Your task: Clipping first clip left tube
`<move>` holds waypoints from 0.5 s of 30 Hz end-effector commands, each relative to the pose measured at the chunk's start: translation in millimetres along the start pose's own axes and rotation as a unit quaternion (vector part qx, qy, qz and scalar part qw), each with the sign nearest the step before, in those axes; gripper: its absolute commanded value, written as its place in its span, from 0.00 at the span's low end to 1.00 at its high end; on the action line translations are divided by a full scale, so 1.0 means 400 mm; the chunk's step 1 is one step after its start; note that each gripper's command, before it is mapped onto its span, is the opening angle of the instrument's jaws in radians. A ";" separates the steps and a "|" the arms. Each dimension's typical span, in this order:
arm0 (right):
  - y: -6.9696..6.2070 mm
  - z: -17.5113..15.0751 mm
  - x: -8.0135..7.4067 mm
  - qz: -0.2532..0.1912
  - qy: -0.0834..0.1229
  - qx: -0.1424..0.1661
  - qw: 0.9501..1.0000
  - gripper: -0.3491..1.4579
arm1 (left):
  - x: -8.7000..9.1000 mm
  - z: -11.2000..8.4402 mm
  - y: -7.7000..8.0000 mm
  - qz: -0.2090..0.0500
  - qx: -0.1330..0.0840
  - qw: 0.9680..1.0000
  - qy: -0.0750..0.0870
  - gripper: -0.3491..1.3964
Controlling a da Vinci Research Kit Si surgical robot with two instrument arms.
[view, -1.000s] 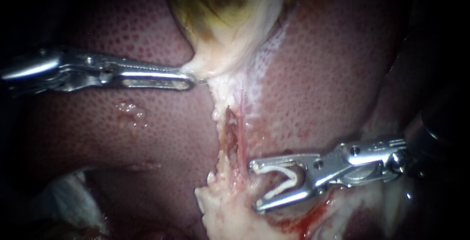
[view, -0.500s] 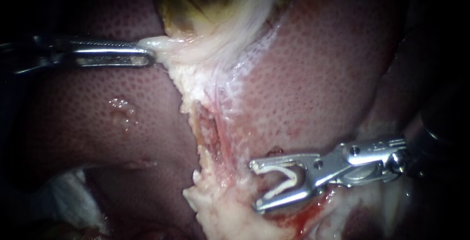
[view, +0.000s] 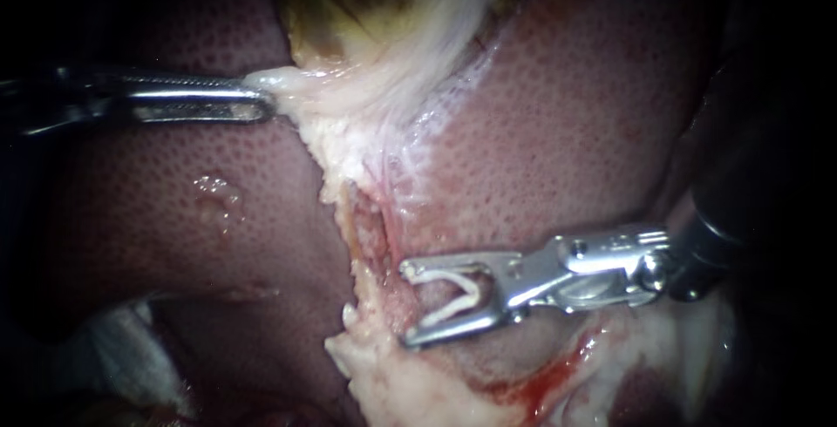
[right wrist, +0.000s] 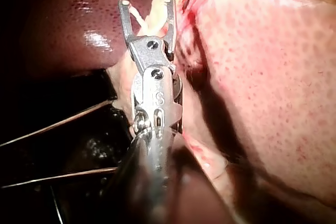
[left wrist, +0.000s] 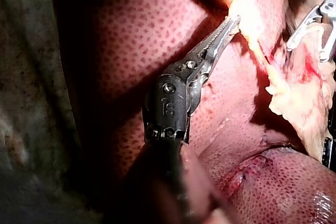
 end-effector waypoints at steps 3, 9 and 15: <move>0.0032 0.0042 -0.0021 -0.002 -0.001 -0.002 1.000 0.50 | 0.0001 0.0001 0.0006 0.000 -0.002 1.000 0.000 0.00; 0.0087 0.0112 -0.0050 -0.004 -0.001 -0.005 1.000 0.51 | 0.0001 0.0003 0.0014 0.000 -0.004 1.000 0.000 0.00; 0.0113 0.0128 -0.0069 -0.006 -0.002 -0.006 1.000 0.51 | 0.0002 0.0004 0.0020 0.000 -0.004 1.000 0.000 0.00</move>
